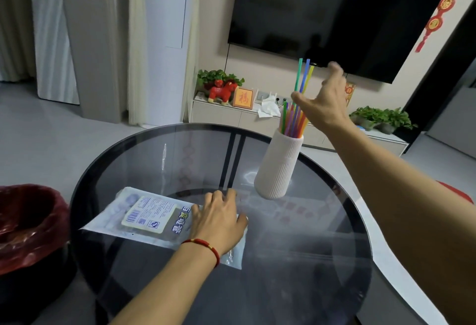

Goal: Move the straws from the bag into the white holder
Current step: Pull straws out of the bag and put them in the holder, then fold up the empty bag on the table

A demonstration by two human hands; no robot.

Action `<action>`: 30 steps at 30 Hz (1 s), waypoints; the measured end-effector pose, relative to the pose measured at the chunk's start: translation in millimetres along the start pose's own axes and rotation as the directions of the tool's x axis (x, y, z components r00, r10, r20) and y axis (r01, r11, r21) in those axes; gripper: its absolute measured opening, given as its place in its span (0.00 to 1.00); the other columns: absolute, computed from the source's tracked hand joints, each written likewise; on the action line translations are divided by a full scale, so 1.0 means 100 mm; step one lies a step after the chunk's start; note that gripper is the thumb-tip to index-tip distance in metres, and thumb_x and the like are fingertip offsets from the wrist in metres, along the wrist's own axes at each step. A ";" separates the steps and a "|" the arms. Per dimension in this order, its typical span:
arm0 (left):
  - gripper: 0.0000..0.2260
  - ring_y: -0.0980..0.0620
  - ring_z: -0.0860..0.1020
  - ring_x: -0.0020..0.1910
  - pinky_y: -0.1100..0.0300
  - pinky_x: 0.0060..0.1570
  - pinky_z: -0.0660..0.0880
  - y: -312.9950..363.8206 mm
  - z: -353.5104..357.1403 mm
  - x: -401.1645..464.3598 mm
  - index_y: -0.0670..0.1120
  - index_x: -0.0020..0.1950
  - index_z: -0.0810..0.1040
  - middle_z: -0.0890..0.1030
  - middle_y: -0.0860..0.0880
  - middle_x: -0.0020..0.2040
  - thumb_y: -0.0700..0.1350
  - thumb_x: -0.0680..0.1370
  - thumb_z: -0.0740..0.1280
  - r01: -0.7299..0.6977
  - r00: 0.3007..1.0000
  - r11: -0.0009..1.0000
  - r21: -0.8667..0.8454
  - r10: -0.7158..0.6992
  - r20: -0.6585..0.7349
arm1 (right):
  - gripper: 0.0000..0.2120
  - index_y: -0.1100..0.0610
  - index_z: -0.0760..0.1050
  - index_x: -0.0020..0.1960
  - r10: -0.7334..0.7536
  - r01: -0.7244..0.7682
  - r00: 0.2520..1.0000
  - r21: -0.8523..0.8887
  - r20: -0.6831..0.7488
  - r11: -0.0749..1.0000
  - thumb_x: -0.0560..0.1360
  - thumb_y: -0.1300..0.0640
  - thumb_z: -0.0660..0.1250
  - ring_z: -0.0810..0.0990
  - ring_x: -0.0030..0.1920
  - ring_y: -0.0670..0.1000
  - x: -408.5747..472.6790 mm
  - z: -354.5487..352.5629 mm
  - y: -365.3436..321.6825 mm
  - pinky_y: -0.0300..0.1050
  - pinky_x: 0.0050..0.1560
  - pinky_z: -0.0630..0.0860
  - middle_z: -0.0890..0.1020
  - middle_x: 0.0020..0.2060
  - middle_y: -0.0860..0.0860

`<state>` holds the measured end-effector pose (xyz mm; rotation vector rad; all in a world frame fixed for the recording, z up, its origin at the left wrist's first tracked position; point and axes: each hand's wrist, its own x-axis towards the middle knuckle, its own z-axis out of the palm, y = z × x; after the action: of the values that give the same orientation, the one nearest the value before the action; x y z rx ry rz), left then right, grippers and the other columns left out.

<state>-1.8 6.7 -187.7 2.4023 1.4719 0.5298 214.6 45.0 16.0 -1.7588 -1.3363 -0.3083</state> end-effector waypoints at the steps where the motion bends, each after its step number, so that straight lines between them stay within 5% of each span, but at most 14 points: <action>1: 0.18 0.44 0.68 0.65 0.44 0.62 0.68 -0.01 0.00 0.00 0.50 0.66 0.67 0.74 0.46 0.64 0.55 0.79 0.58 0.000 1.000 1.000 0.002 0.000 0.012 | 0.44 0.56 0.52 0.82 -0.073 0.073 0.997 0.008 -0.025 0.997 0.75 0.56 0.75 0.71 0.71 0.59 0.02 -0.02 -0.01 0.52 0.67 0.75 0.64 0.77 0.60; 3: 0.18 0.44 0.68 0.66 0.44 0.62 0.67 -0.02 -0.01 0.00 0.50 0.67 0.67 0.74 0.46 0.64 0.55 0.79 0.59 -0.006 0.999 1.000 0.009 0.006 0.034 | 0.40 0.54 0.52 0.83 -0.193 0.195 0.980 -0.036 0.052 0.980 0.79 0.63 0.70 0.67 0.76 0.60 0.04 -0.01 -0.01 0.56 0.73 0.72 0.60 0.81 0.59; 6: 0.19 0.45 0.68 0.66 0.43 0.64 0.66 -0.06 -0.01 0.01 0.51 0.68 0.66 0.74 0.47 0.64 0.55 0.79 0.59 -0.021 0.998 1.000 0.020 0.019 0.060 | 0.25 0.57 0.61 0.81 -0.197 0.280 0.928 -0.242 0.315 0.929 0.86 0.59 0.59 0.62 0.80 0.61 -0.01 0.08 0.09 0.60 0.77 0.63 0.56 0.84 0.55; 11: 0.20 0.45 0.68 0.67 0.43 0.66 0.66 -0.11 -0.01 0.03 0.51 0.69 0.66 0.74 0.47 0.65 0.56 0.79 0.59 -0.028 0.998 0.999 0.017 0.027 0.054 | 0.34 0.57 0.52 0.84 -0.276 0.293 0.951 -0.124 0.139 0.948 0.82 0.60 0.62 0.64 0.79 0.62 0.02 0.07 0.07 0.52 0.72 0.68 0.58 0.83 0.59; 13: 0.21 0.45 0.68 0.67 0.43 0.67 0.65 -0.13 -0.01 0.03 0.51 0.70 0.65 0.74 0.47 0.65 0.56 0.79 0.59 -0.031 0.998 0.999 0.016 0.031 0.049 | 0.37 0.56 0.49 0.85 -0.351 0.387 0.913 -0.167 0.210 0.907 0.81 0.64 0.63 0.60 0.81 0.61 0.11 0.05 0.00 0.48 0.71 0.66 0.53 0.84 0.57; 16: 0.22 0.46 0.68 0.68 0.43 0.68 0.64 -0.15 0.00 0.03 0.51 0.72 0.64 0.73 0.47 0.66 0.56 0.79 0.59 -0.033 0.998 0.999 0.025 0.032 0.062 | 0.31 0.57 0.57 0.83 -0.320 0.424 0.876 -0.259 0.361 0.868 0.82 0.65 0.60 0.60 0.81 0.61 0.14 0.07 0.00 0.59 0.78 0.63 0.60 0.83 0.57; 19: 0.23 0.45 0.65 0.71 0.42 0.70 0.62 -0.17 -0.01 0.03 0.51 0.72 0.66 0.71 0.47 0.69 0.57 0.79 0.59 -0.030 0.996 0.998 0.051 0.025 0.085 | 0.18 0.62 0.74 0.73 -0.299 0.414 0.881 -0.289 0.367 0.863 0.84 0.64 0.58 0.80 0.64 0.64 -0.01 0.12 0.06 0.52 0.57 0.78 0.79 0.69 0.62; 21: 0.23 0.45 0.63 0.72 0.41 0.71 0.60 -0.20 -0.04 0.04 0.50 0.71 0.67 0.71 0.47 0.70 0.58 0.78 0.60 -0.038 0.995 0.997 0.074 0.031 0.093 | 0.17 0.63 0.79 0.66 -0.304 0.412 0.891 -0.321 0.337 0.852 0.85 0.61 0.56 0.84 0.52 0.62 -0.11 0.13 0.09 0.44 0.45 0.78 0.84 0.61 0.64; 24: 0.28 0.48 0.60 0.75 0.39 0.73 0.56 -0.26 -0.09 0.04 0.51 0.73 0.66 0.69 0.50 0.72 0.62 0.76 0.61 -0.093 0.989 0.994 0.064 0.085 0.117 | 0.20 0.62 0.72 0.73 -0.315 0.398 0.901 -0.280 0.299 0.874 0.85 0.56 0.54 0.79 0.64 0.63 -0.19 0.11 0.13 0.57 0.60 0.79 0.78 0.69 0.62; 27: 0.40 0.50 0.51 0.79 0.34 0.75 0.47 -0.33 -0.11 -0.02 0.53 0.77 0.60 0.61 0.53 0.78 0.70 0.70 0.63 -0.190 0.950 0.980 0.062 0.168 0.263 | 0.15 0.65 0.73 0.61 -0.313 0.465 0.837 -0.280 0.449 0.840 0.86 0.56 0.53 0.79 0.59 0.64 -0.22 0.14 0.17 0.61 0.57 0.78 0.78 0.57 0.60; 30: 0.54 0.51 0.42 0.80 0.32 0.74 0.38 -0.42 -0.11 -0.10 0.56 0.80 0.49 0.51 0.55 0.81 0.77 0.61 0.65 -0.254 0.884 0.959 0.125 0.178 0.432 | 0.21 0.62 0.67 0.76 -0.304 0.413 0.884 -0.290 0.355 0.863 0.85 0.57 0.58 0.71 0.73 0.63 -0.23 0.14 0.16 0.64 0.71 0.70 0.71 0.75 0.62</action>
<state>-44.3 17.2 -196.6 2.6210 1.1109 -0.0864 215.1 39.8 -14.7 -1.8938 -1.9423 -0.5410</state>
